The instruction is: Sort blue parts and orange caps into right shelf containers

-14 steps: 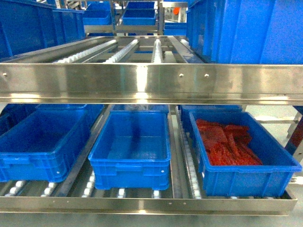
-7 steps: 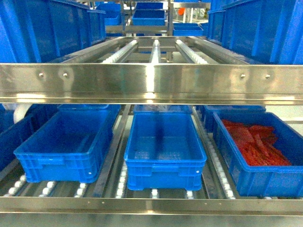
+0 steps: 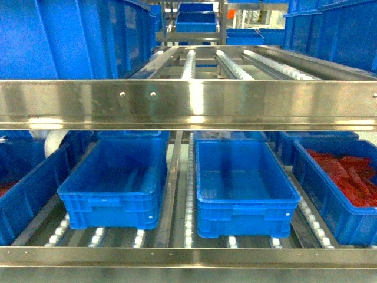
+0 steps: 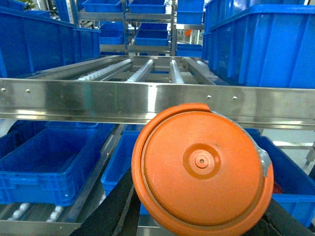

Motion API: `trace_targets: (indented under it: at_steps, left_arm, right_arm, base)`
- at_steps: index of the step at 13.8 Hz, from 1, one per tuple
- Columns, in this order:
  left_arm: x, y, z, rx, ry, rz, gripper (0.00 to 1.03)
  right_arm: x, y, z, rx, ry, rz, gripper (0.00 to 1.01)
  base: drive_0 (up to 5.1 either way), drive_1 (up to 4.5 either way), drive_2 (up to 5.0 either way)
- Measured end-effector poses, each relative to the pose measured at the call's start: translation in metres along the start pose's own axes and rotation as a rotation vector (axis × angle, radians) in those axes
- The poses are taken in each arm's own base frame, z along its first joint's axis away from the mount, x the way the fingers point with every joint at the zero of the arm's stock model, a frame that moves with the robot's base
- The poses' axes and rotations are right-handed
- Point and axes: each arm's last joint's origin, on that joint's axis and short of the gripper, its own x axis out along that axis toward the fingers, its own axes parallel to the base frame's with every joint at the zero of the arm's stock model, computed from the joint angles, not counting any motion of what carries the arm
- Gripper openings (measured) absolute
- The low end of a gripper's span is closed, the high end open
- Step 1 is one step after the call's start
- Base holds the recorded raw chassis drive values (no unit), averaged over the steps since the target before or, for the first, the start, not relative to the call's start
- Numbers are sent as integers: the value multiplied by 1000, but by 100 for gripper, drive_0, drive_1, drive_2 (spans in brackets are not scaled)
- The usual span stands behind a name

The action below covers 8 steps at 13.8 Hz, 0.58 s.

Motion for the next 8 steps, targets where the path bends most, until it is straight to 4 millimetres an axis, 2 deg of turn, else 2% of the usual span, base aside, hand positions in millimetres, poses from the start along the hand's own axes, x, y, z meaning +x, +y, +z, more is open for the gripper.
trace_targets:
  at_steps: [3,8]
  left_arm:
    - [0,0,0,0,0,0,43]
    - [0,0,0,0,0,2,43]
  right_arm:
    - [0,0,0,0,-4,0,44]
    - [0,0,0,0,0,3,44]
  base:
    - [-493,252,252]
    - [0,0,0]
